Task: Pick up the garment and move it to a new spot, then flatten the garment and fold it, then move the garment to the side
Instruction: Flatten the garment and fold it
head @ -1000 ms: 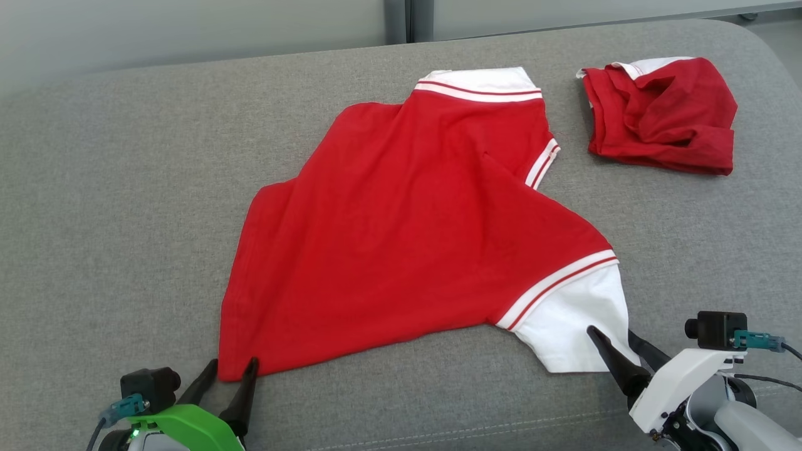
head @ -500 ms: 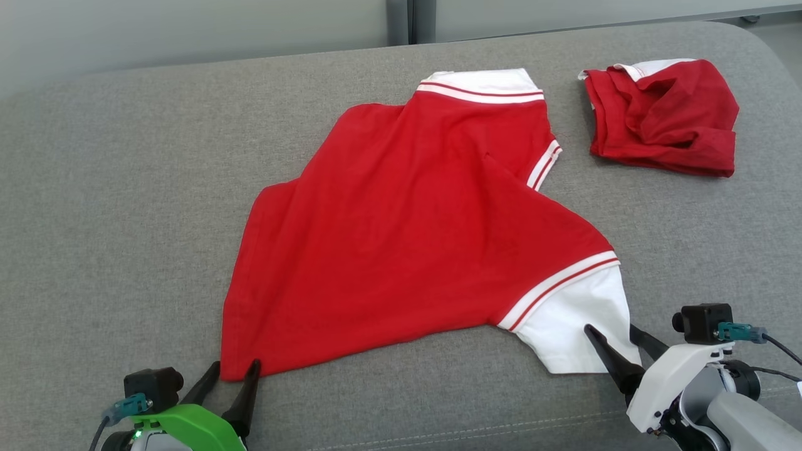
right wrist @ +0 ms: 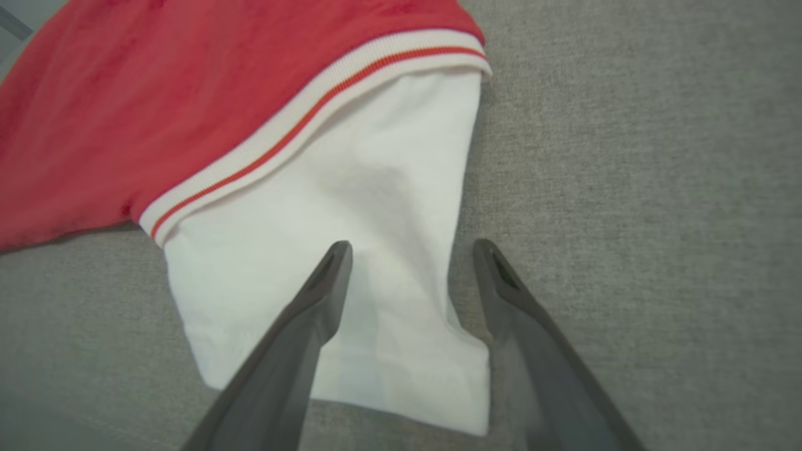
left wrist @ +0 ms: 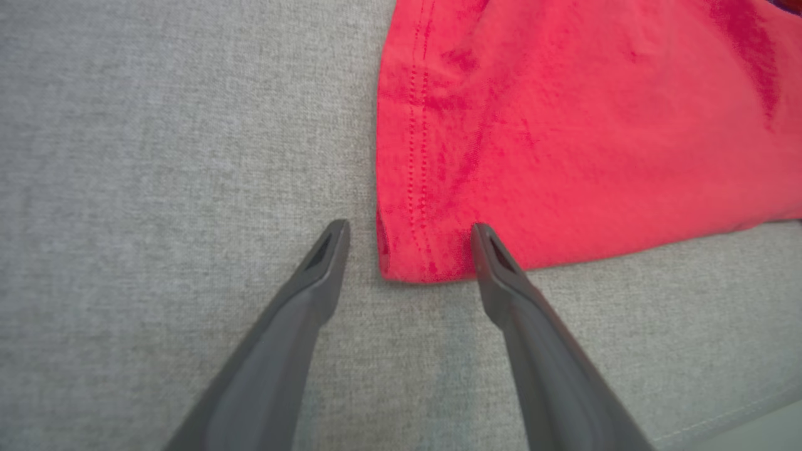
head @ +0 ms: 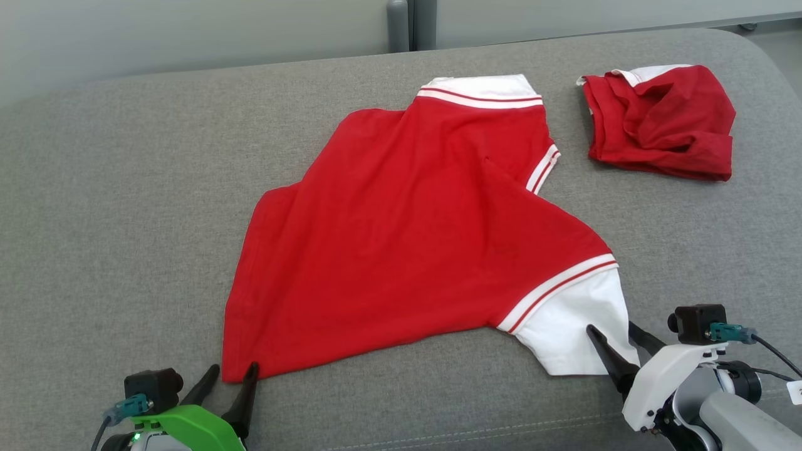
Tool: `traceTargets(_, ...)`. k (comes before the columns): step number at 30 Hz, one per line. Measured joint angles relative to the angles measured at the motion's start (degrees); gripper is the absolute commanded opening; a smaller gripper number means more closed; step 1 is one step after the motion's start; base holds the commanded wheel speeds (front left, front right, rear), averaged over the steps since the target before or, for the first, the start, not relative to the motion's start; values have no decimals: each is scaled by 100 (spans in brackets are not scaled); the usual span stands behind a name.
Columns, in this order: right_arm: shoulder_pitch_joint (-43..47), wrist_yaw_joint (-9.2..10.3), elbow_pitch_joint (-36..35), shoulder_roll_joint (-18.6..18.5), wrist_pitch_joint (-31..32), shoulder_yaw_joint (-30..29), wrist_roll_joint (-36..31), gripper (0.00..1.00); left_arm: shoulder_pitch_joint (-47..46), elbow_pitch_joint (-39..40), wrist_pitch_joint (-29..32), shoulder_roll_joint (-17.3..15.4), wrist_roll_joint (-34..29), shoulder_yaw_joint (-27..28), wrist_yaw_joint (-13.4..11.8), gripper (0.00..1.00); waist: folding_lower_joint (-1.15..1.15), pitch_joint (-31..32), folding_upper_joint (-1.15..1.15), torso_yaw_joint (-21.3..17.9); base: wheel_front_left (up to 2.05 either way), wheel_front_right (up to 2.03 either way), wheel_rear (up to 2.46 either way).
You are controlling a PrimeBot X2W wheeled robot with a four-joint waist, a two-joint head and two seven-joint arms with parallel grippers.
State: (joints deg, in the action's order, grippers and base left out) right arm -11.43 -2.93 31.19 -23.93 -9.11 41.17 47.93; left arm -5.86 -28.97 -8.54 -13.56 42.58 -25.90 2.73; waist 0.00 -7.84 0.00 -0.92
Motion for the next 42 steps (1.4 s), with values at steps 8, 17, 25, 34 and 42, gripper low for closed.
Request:
traceTargets(8, -7, -5, 79, 57, 2, 60, -3, 100, 0, -9, 43, 2, 0, -22, -5, 100, 0, 39, 0, 2, 0, 0, 0)
traceTargets(17, -46, -8, 171, 96, 1, 79, -4, 49, 0, 13, 11, 3, -40, -22, -23, 38, 0, 62, 0, 16, 0, 0, 0)
traceTargets(25, -92, -68, 255, 196, 2, 159, -4, 0, 1, 12, 46, 19, -40, -47, -23, 0, 0, 93, 0, 17, 0, 0, 0)
traceTargets(34, -115, -179, 100, 242, -332, -78, 38, 0, -4, 356, -247, -2, -41, 71, -20, 0, 0, 81, 0, 12, 0, 0, 0)
traceTargets(42, -5, -378, -365, 280, -397, -374, 731, 0, -1, 758, -283, -214, 69, 289, 55, 0, 0, 26, 0, 3, 0, 0, 0)
